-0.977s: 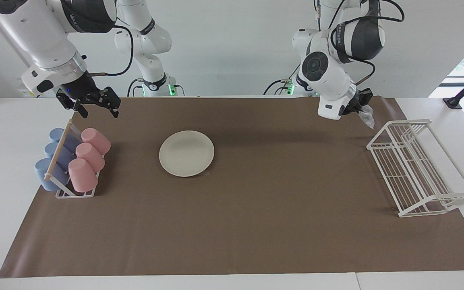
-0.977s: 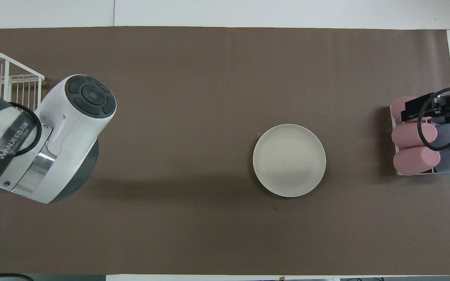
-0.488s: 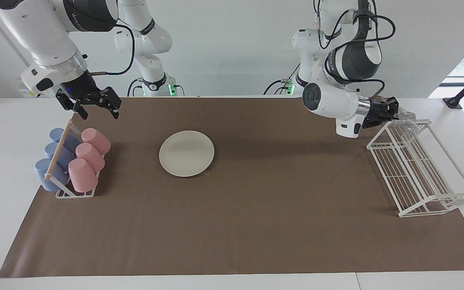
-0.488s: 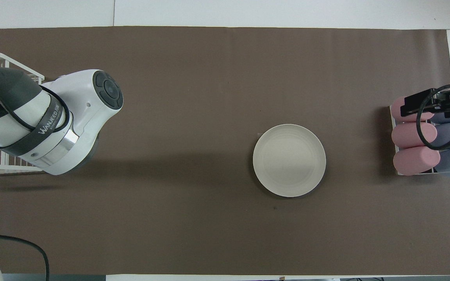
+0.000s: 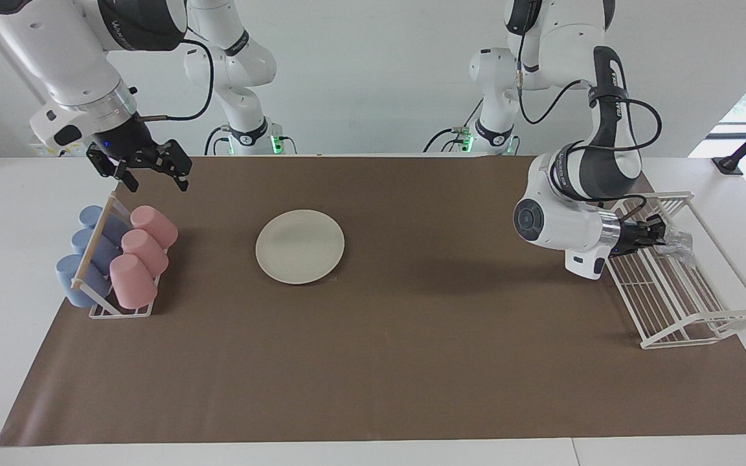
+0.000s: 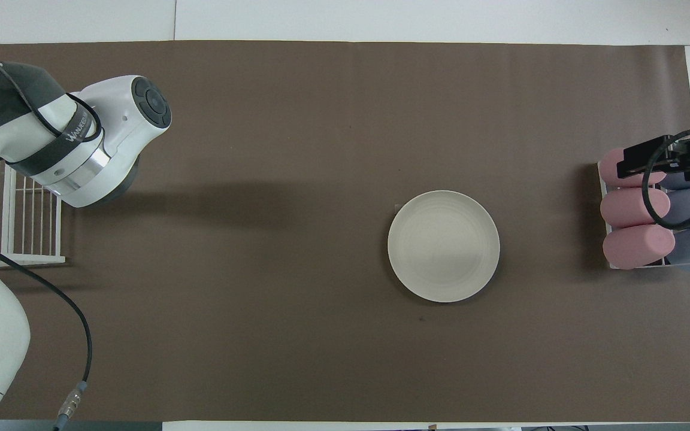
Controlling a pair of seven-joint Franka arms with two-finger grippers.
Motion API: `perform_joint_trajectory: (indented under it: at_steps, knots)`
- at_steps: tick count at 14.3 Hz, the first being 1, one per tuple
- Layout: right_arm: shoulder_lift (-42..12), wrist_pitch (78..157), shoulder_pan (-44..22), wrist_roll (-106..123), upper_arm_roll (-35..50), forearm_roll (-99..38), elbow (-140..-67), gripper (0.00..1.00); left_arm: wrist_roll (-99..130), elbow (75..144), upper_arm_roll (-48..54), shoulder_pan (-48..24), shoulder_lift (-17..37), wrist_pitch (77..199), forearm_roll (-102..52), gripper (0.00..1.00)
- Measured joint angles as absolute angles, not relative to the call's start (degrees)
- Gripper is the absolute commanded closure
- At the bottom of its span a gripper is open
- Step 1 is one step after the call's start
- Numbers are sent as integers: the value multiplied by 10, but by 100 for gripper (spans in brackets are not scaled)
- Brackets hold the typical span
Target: Wipe plate with sponge
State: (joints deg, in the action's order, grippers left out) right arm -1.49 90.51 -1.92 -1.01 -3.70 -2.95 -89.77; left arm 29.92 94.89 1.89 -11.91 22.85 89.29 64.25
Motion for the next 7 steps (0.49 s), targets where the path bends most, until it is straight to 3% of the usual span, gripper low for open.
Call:
perform_joint_trajectory:
  at_steps: [7]
  knots:
    - [-15, 905, -19, -10, -33, -30, -898, 0, 351, 949, 22, -112, 233, 909, 616, 100]
